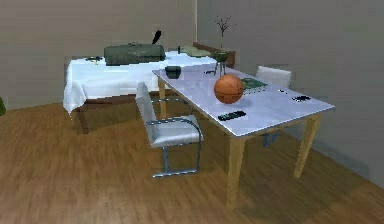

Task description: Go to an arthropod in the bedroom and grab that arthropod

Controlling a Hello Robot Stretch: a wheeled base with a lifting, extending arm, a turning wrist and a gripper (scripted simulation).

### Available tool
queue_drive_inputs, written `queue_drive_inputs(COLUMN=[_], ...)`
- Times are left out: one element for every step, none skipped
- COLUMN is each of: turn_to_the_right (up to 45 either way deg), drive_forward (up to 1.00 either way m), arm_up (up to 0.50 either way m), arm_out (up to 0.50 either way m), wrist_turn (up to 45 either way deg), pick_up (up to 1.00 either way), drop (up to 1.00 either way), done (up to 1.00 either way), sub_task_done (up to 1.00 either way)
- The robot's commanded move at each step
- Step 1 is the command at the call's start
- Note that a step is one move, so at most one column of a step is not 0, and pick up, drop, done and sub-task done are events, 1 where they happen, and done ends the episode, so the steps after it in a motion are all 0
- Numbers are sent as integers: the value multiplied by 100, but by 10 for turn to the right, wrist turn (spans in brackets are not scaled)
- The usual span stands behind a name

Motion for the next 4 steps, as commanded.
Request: queue_drive_inputs(turn_to_the_right=[0, 0, 0, 0], drive_forward=[0, 0, 0, 0], arm_up=[0, 0, 0, 0], arm_out=[0, 0, 0, 0], wrist_turn=[450, 450, 450, 150], pick_up=[0, 0, 0, 0], drop=[0, 0, 0, 0], done=[0, 0, 0, 0], sub_task_done=[0, 0, 0, 0])
